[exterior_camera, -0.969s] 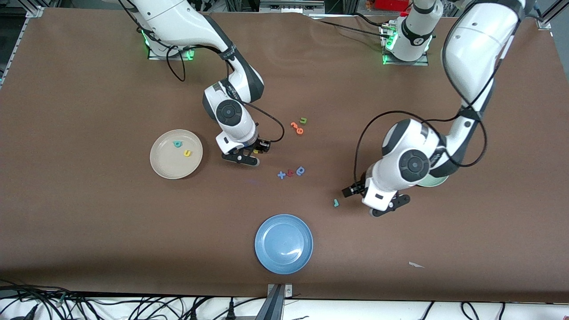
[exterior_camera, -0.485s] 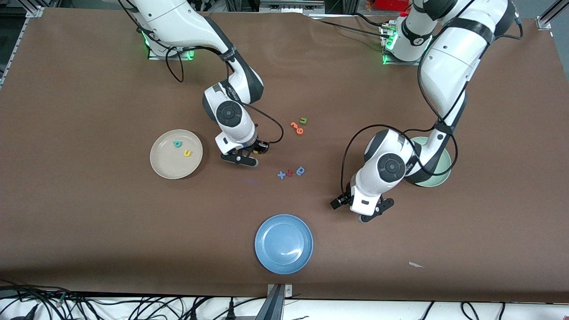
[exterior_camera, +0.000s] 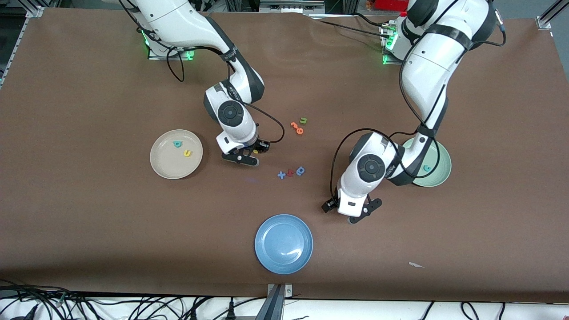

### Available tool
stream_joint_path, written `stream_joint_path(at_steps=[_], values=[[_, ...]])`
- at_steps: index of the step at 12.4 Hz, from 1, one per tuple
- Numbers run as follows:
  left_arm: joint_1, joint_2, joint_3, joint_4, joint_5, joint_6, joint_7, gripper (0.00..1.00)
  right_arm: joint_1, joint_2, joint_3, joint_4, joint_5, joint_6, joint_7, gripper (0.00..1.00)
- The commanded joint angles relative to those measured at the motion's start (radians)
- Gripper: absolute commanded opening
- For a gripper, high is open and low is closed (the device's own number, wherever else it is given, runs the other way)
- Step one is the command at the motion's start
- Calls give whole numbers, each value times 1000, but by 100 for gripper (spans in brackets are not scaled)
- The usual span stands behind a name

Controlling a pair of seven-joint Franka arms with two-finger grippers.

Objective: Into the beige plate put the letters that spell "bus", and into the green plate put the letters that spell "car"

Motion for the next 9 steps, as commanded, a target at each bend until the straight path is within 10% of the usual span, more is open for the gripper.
stream_joint_path(at_steps=[1, 3, 9], values=[[-27, 22, 23, 40, -5, -48, -7, 92, 18, 9, -14, -1, -15, 28, 25, 29], [-29, 25, 23, 37, -1, -48, -4, 80, 18, 7, -14, -1, -15, 26, 26, 11], [-27, 25, 23, 37, -1, -49, -2, 42, 13, -103, -76, 4, -28, -148, -82, 6]])
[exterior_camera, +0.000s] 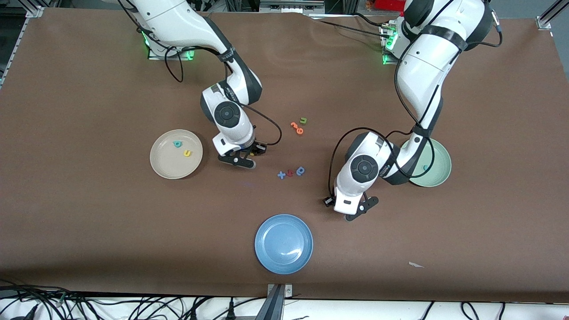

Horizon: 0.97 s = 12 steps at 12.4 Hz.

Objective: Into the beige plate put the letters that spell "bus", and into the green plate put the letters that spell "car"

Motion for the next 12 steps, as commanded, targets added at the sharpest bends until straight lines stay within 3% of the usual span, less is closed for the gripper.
stream_joint_path(at_steps=[1, 4, 7, 10, 12], values=[[-14, 18, 13, 32, -2, -16, -2, 35, 9, -89, -66, -11, -10, -149, -128, 6], [-14, 18, 13, 32, -3, -16, -2, 0, 6, -137, -188, -20, -10, -282, -410, 6], [-11, 16, 12, 33, -2, -16, 1, 0, 1, -145, -326, -66, 8, -294, -713, 8], [-5, 10, 12, 33, 0, -22, 4, 0, -61, -133, -338, -106, 8, -253, -823, 8], [18, -33, 9, 39, 0, -124, 24, 0, -86, -127, -338, -161, 8, -187, -855, 13]])
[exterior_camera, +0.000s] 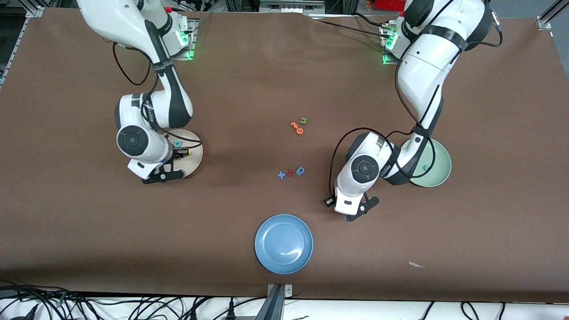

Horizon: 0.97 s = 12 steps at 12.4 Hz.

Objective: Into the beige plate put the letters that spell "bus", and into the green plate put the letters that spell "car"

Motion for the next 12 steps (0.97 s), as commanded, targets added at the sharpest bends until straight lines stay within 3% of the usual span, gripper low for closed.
stream_joint_path(at_steps=[1, 3, 7, 12], values=[[28, -69, -3, 26, -9, -172, 73, 0, -18, -7, 6, -74, 9, 71, -45, 29], [69, -132, -9, 22, -61, -295, 191, 0, -18, -7, 6, -68, 9, 67, -39, 100], [183, -252, -15, -65, -118, -508, 479, 0, -15, -36, 9, 19, 8, -52, -36, 100], [371, -401, -15, -344, -106, -477, 833, 0, -20, -50, -36, 279, 8, -381, -31, 100]])
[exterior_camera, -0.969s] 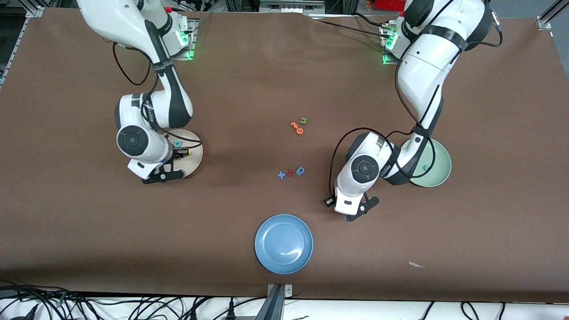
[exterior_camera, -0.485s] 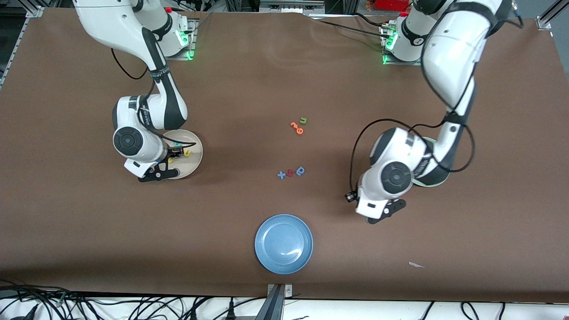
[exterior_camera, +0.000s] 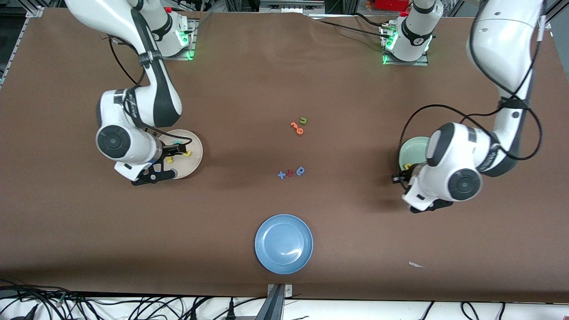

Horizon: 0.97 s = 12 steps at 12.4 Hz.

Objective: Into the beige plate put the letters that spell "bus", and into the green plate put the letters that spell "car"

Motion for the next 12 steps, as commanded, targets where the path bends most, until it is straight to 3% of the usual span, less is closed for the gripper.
stream_joint_path(at_steps=[1, 4, 5, 6, 7, 10, 12], values=[[76, -120, -8, -215, -14, 88, 148, 0, -9, 0, -34, 134, 8, -152, -15, 100], [142, -216, -9, -434, 0, 255, 252, 0, -30, -112, -20, 135, -3, -180, -2, 100], [154, -229, -9, -473, 0, 286, 271, 17, -43, -146, -13, 131, -5, -185, 0, 100], [159, -227, -9, -475, -2, 292, 271, 56, -95, -175, 24, 130, -6, -185, -2, 100], [163, -229, -9, -472, -2, 292, 275, 99, -201, -209, 99, 130, -14, -176, -2, 100], [174, -256, -9, -441, -3, 278, 295, 100, -438, -307, 315, 107, -84, -142, -3, 100], [176, -298, -9, -400, -11, 253, 294, 100, -538, -374, 398, 76, -106, -175, -3, 100]])
